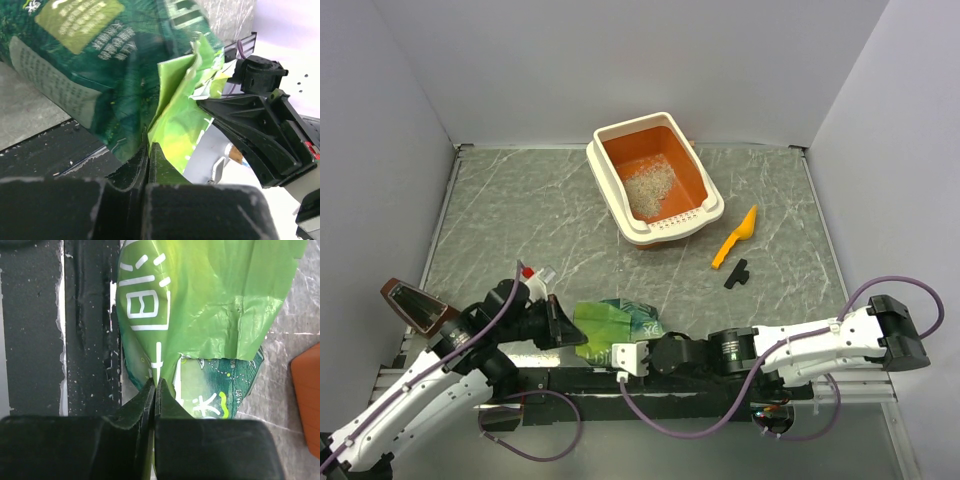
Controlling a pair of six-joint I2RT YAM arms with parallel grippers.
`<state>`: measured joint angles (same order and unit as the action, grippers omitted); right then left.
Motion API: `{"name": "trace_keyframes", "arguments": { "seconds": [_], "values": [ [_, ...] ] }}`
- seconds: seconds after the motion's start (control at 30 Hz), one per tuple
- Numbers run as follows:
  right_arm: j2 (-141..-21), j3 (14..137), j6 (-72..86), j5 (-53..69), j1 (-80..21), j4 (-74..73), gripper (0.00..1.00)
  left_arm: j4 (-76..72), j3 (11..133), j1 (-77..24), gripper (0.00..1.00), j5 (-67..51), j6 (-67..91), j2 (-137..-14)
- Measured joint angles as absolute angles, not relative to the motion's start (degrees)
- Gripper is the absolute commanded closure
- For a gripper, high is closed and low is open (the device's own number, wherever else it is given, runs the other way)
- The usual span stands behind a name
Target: Fill the litter box with clean litter
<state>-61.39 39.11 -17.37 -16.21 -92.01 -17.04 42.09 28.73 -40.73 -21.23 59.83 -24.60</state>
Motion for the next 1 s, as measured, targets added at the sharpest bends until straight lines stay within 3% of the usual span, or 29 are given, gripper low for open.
{"name": "trace_keyframes", "arguments": {
  "seconds": [0.2, 0.3, 0.43, 0.63, 1.0],
  "values": [
    [-59.2, 39.4, -16.6, -13.8, -89.7, -18.2, 1.00, 46.7, 41.5, -40.5, 0.64, -13.9, 52.2, -26.7],
    [-58.0, 41.0, -16.4, -10.0, -85.1, -20.1, 1.00, 43.5, 49.3, -40.4, 0.56, -11.8, 46.3, -26.4],
    [-58.0, 45.7, -17.6, -2.3, -75.8, -23.8, 1.00, 36.9, 51.1, -40.4, 0.49, -13.0, 40.2, -26.6],
    [-60.2, 52.3, -20.8, 9.5, -65.2, -32.1, 1.00, 25.2, 43.7, -40.5, 0.46, -22.5, 33.1, -32.7],
    [-61.8, 53.7, -23.0, 16.6, -63.4, -35.4, 1.00, 10.5, 40.2, -40.6, 0.43, -35.1, 20.3, -45.3]
  ]
}}
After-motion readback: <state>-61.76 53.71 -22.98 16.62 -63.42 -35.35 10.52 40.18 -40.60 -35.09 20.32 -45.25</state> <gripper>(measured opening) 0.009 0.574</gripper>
